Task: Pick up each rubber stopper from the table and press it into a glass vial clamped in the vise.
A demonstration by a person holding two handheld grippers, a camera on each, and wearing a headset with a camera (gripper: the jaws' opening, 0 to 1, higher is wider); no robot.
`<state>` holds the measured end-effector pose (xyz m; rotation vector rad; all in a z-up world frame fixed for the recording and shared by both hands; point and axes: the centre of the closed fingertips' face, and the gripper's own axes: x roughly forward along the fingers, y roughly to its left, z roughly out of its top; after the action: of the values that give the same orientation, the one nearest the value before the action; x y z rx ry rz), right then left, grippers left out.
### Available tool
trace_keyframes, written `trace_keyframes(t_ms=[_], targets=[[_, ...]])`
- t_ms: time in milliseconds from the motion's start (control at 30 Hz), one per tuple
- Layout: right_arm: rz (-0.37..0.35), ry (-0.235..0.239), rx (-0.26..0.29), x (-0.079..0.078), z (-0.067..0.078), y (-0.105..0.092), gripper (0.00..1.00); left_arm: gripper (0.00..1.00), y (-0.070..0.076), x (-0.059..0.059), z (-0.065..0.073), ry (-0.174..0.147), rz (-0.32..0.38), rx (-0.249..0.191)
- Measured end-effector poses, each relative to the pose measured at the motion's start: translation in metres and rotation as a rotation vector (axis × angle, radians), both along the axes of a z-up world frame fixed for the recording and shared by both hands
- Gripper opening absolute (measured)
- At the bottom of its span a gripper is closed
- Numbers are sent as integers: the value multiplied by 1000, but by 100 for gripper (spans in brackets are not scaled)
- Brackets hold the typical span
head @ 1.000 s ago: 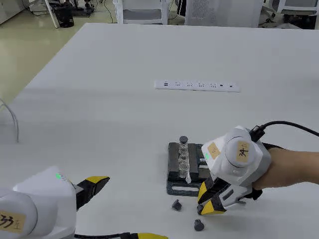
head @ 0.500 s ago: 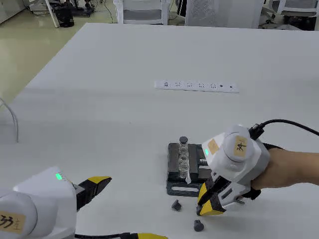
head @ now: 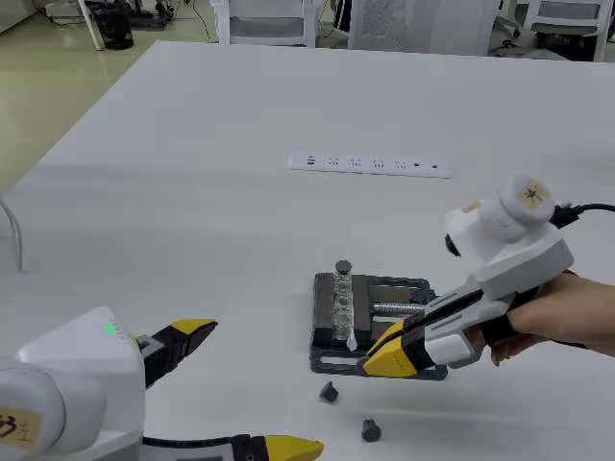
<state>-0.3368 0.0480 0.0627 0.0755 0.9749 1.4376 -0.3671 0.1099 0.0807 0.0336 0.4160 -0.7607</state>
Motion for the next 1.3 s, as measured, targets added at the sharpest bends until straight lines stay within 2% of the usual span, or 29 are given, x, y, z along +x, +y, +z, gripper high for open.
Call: trace_keyframes(t_ms=[67, 100, 133, 200, 233, 367, 433, 500, 533, 600, 633, 700, 767, 867, 967, 1167, 1300], targets=[[-54, 75, 64, -1, 15, 3, 5, 88, -5, 2, 8, -39, -18, -4], [-82, 98, 93, -1, 21, 4, 5, 86, -7, 3, 11, -54, -25, -6], [-111, 150, 131, -3, 29, 6, 5, 84, -11, 4, 17, -80, -34, -7], [-141, 207, 178, -5, 39, 8, 5, 81, -16, 6, 26, -109, -48, -17], [-151, 243, 202, -7, 44, 8, 4, 79, -19, 8, 32, -131, -56, -20], [-183, 333, 269, -8, 58, 8, 4, 71, -28, 11, 49, -185, -89, -35], [-208, 398, 313, -10, 67, 9, 4, 67, -34, 11, 58, -215, -116, -45], [-224, 454, 359, -16, 77, 11, 4, 61, -40, 10, 64, -233, -139, -47], [-225, 492, 370, -19, 80, 11, 4, 59, -42, 9, 67, -241, -150, -50], [-227, 523, 402, -24, 87, 12, 4, 53, -47, 8, 71, -259, -173, -55], [-224, 561, 406, -25, 89, 10, 4, 50, -49, 8, 73, -272, -186, -56], [-230, 598, 422, -26, 92, 9, 4, 43, -49, 9, 73, -272, -184, -59], [-244, 604, 421, -28, 90, 8, 4, 37, -52, 8, 76, -275, -194, -74], [-277, 672, 451, -30, 93, 7, 4, 30, -57, 6, 79, -284, -216, -81], [-293, 736, 474, -28, 93, 2, 4, 23, -64, 1, 80, -273, -244, -99], [-276, 775, 491, -40, 97, 3, 4, 15, -72, -2, 82, -244, -264, -149], [-266, 789, 496, -44, 99, 5, 4, 12, -75, -5, 83, -247, -282, -148]])
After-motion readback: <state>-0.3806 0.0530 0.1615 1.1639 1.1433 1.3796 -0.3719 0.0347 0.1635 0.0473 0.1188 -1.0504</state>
